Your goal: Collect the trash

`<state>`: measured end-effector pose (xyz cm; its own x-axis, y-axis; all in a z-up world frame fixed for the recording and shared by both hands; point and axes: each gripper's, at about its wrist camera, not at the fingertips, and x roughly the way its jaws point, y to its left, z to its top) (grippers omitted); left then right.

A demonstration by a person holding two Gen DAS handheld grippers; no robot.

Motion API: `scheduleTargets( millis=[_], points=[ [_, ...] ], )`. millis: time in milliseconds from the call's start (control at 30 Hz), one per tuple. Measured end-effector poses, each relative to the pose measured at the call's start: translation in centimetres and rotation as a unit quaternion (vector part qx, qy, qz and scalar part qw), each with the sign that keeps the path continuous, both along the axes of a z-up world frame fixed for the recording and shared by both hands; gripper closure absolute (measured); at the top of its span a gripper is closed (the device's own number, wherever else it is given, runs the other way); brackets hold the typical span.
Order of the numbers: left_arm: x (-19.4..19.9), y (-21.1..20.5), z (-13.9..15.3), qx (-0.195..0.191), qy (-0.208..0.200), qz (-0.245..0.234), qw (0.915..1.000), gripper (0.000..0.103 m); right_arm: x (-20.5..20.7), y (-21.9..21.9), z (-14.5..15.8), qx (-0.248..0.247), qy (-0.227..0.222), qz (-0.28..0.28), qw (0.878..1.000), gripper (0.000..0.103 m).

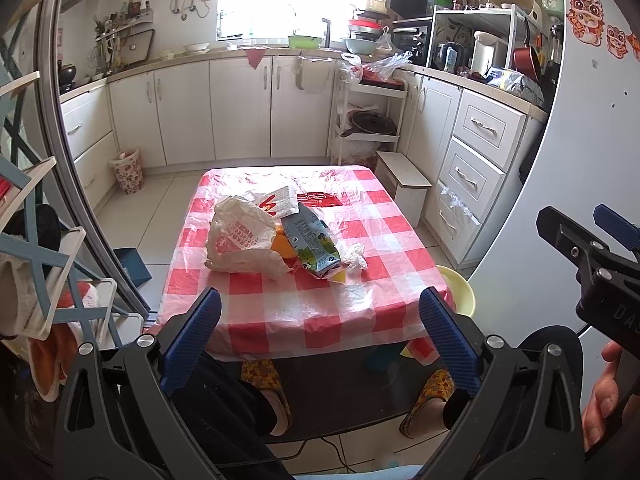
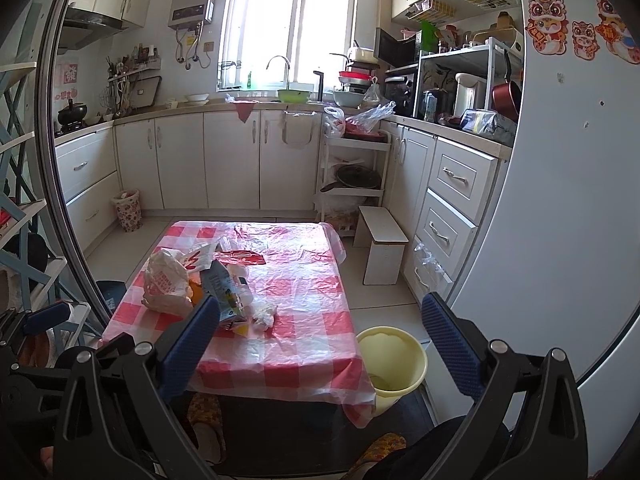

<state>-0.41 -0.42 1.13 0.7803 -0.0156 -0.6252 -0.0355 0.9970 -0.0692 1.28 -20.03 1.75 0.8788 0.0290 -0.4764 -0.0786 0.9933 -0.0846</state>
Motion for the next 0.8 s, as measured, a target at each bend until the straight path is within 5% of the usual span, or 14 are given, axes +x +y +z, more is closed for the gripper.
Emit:
scheduleTargets(
  millis=[800],
  points=[
    [-0.02,0.16,0.17,-0.001,-0.002,0.001,1.0000,0.008,0.03,0.26,-0.34,0.003,0.002,0.003,1.000,0.006]
  ],
)
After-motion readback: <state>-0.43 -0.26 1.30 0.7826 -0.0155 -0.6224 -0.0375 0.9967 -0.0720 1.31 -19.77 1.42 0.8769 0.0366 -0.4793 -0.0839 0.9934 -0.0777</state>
